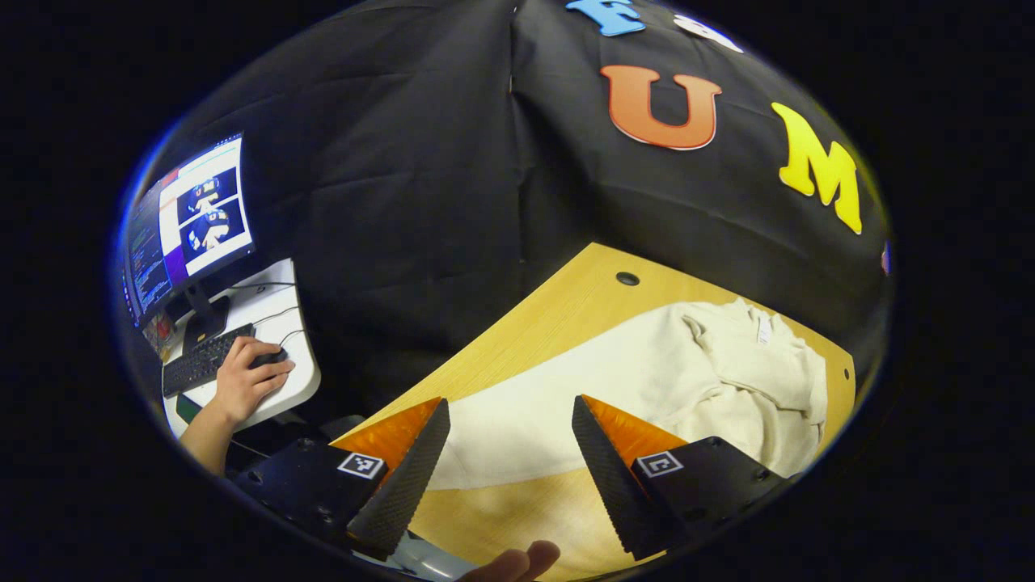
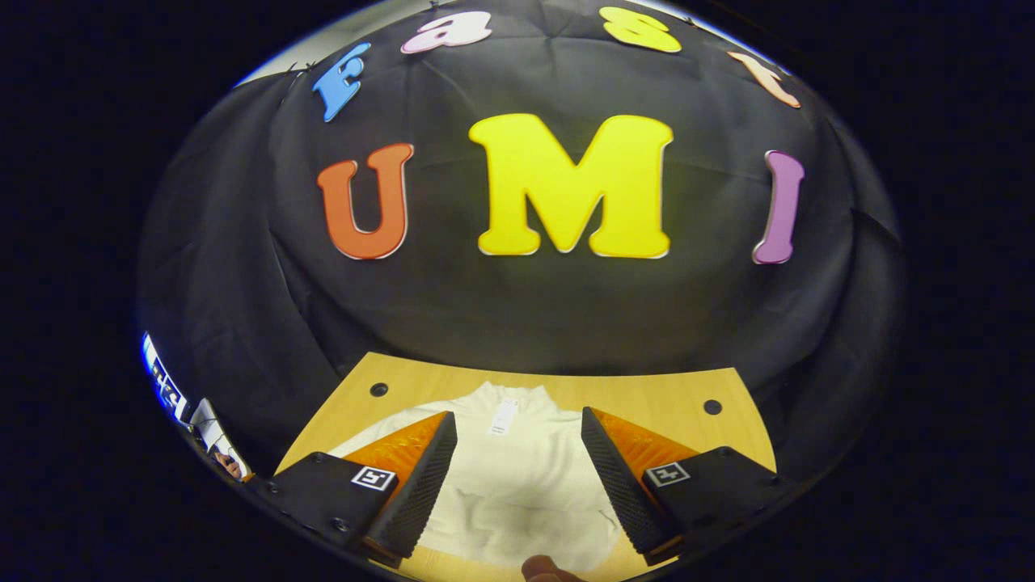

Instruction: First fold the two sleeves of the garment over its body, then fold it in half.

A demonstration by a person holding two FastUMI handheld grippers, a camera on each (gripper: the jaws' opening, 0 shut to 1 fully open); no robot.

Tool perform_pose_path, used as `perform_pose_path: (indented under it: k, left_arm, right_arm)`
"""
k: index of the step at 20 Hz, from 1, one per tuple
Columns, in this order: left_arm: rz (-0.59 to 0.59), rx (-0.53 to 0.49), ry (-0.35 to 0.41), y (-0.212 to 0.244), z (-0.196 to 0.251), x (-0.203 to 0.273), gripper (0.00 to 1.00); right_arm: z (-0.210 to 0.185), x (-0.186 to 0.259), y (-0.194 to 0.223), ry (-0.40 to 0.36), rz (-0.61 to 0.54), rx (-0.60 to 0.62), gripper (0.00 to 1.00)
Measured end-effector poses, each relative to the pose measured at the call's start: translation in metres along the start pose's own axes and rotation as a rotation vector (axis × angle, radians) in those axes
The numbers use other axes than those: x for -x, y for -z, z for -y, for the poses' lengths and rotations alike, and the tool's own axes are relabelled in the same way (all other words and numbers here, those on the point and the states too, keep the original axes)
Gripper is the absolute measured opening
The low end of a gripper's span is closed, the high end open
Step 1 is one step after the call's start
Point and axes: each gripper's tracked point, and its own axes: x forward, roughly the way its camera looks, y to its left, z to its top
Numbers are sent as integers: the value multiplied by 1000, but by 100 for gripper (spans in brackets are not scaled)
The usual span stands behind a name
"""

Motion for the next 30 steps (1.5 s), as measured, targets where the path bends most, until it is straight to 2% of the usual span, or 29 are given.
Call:
perform_pose_path:
  k: [4,5,6,9,11,14,16,21,24,30]
  left_arm:
    - [-98,77,-105,24,-34,-12,97]
    - [-126,106,-123,30,-41,-15,97]
    - [-154,134,-138,34,-47,-18,97]
    - [-239,213,-188,48,-66,-28,97]
    - [-309,287,-210,60,-74,-36,97]
    - [-426,372,-199,81,-72,-43,98]
    - [-461,419,-187,85,-69,-46,98]
    - [-541,423,-211,94,-81,-54,97]
    - [-613,482,-187,104,-77,-57,94]
    - [-751,420,-156,106,-83,-55,82]
  right_arm:
    - [51,47,11,49,44,75,96]
    - [60,57,16,57,64,95,93]
    - [66,65,21,67,82,111,96]
    - [80,91,37,104,132,130,96]
    - [78,108,48,111,151,100,96]
    - [77,132,61,124,186,50,96]
    - [75,142,71,126,196,54,96]
    - [70,146,91,111,165,44,96]
    - [79,146,96,129,157,34,96]
    - [92,145,110,137,129,16,96]
